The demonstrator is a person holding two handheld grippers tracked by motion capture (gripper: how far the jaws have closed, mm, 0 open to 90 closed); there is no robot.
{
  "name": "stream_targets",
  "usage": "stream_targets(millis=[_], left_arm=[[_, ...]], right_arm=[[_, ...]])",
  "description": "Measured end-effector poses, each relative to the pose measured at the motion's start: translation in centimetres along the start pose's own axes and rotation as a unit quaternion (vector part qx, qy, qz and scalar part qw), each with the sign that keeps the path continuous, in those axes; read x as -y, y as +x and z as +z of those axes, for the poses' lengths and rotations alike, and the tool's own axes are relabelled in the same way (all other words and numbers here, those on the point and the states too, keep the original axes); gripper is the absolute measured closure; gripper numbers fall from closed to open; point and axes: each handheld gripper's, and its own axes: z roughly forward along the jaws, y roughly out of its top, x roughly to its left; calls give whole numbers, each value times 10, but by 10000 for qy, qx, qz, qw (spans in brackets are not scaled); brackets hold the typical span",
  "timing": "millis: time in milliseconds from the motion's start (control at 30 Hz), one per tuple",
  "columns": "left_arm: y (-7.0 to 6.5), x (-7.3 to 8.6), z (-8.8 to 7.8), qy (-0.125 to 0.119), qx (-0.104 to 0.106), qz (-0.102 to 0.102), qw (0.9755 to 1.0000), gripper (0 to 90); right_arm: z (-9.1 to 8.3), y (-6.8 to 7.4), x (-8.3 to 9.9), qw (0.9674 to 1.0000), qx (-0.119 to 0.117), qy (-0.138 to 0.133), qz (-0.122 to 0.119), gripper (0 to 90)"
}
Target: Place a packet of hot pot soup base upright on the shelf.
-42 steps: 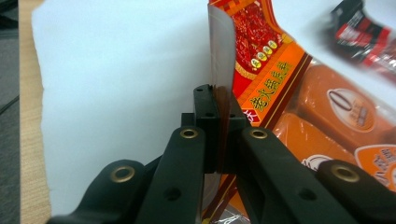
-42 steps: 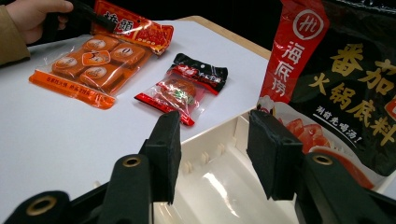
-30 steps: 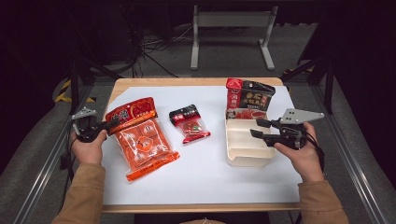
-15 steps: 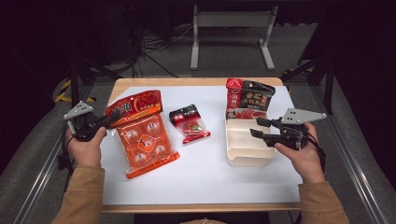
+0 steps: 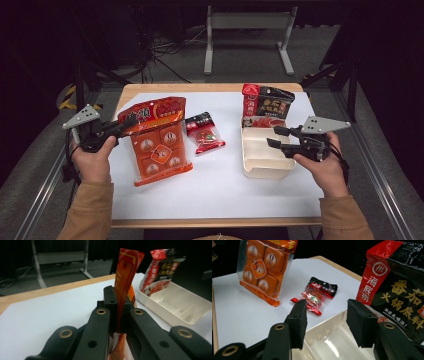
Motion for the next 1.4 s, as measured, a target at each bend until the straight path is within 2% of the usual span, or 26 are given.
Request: stream_targets(millis=[233, 267, 367, 533, 633, 733, 1000, 1200, 1400], left_arm=[[-30, -12, -6, -138, 388, 366, 9985, 899], [-30, -12, -6, -138, 388, 366, 9985, 899], [-45, -17, -9, -207, 594, 594, 9963, 899], [-56, -20, -8, -186, 771, 757, 9940, 899], [-60, -21, -7, -223, 888, 794, 9926, 899], [-64, -23, -7, -254, 969, 827, 9915, 899], [-76, -27, -3, -284, 1293, 895, 9871, 899], [-83, -29, 1, -287, 1433, 960, 9846, 899], [-90, -31, 4, -305, 1560, 994, 9823, 899]], right_arm=[[-1, 5, -3, 10000, -36, -38, -21, 512], [-1, 5, -3, 10000, -36, -38, -21, 512], [-2, 7, -4, 10000, -54, -49, -57, 512], [-2, 9, -5, 9999, -79, -63, -67, 509], [-2, 10, -6, 9999, -78, -86, -55, 500], [-1, 10, -5, 9997, -107, -229, 38, 493], [9, 21, -10, 9989, -308, -357, -54, 480], [20, 29, -13, 9984, -455, -335, -97, 436], [29, 37, -18, 9972, -592, -437, -140, 387]])
